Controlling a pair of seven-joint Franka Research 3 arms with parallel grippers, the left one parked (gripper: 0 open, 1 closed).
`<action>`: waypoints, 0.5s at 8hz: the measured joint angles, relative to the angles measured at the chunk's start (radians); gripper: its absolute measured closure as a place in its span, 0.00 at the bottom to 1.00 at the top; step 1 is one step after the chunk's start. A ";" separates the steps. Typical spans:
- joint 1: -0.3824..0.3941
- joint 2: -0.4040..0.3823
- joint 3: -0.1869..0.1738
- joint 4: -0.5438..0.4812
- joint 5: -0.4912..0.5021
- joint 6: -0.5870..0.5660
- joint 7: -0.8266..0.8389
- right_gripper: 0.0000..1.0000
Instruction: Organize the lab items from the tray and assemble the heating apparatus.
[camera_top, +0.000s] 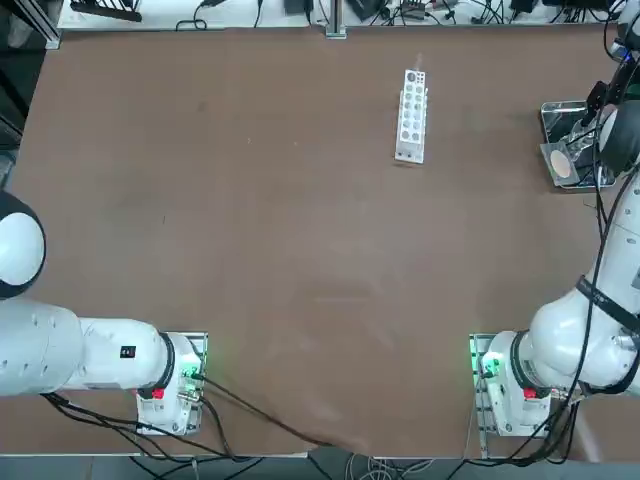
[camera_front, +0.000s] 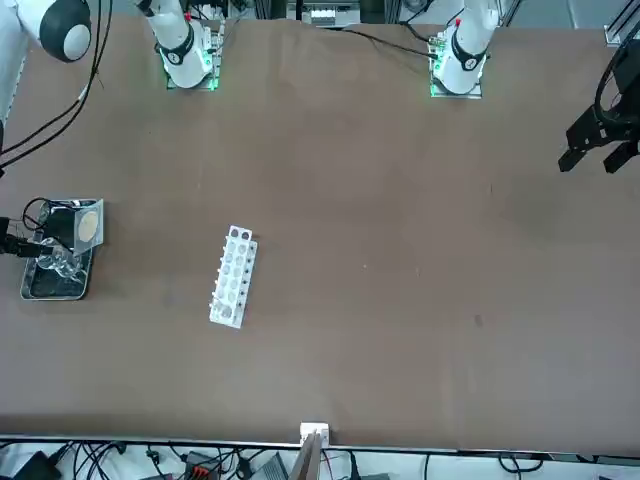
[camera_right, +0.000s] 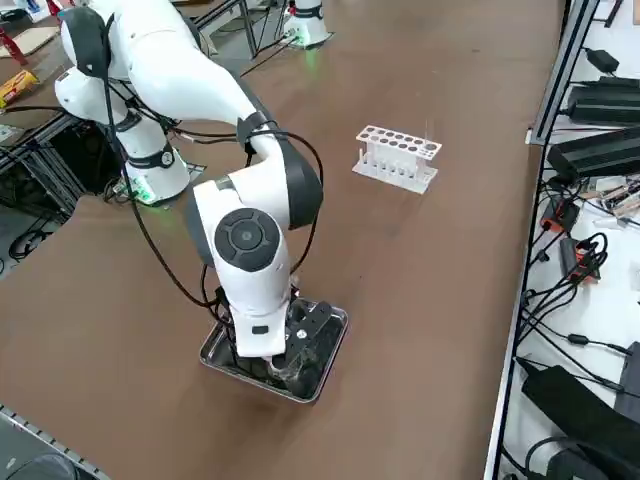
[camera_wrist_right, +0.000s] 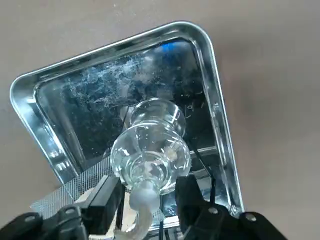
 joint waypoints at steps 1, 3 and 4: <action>0.000 0.000 0.000 0.000 0.000 0.000 0.000 0.33; 0.000 0.000 0.000 0.000 0.000 0.000 0.000 0.39; 0.000 0.000 0.000 0.000 0.000 0.000 0.000 0.42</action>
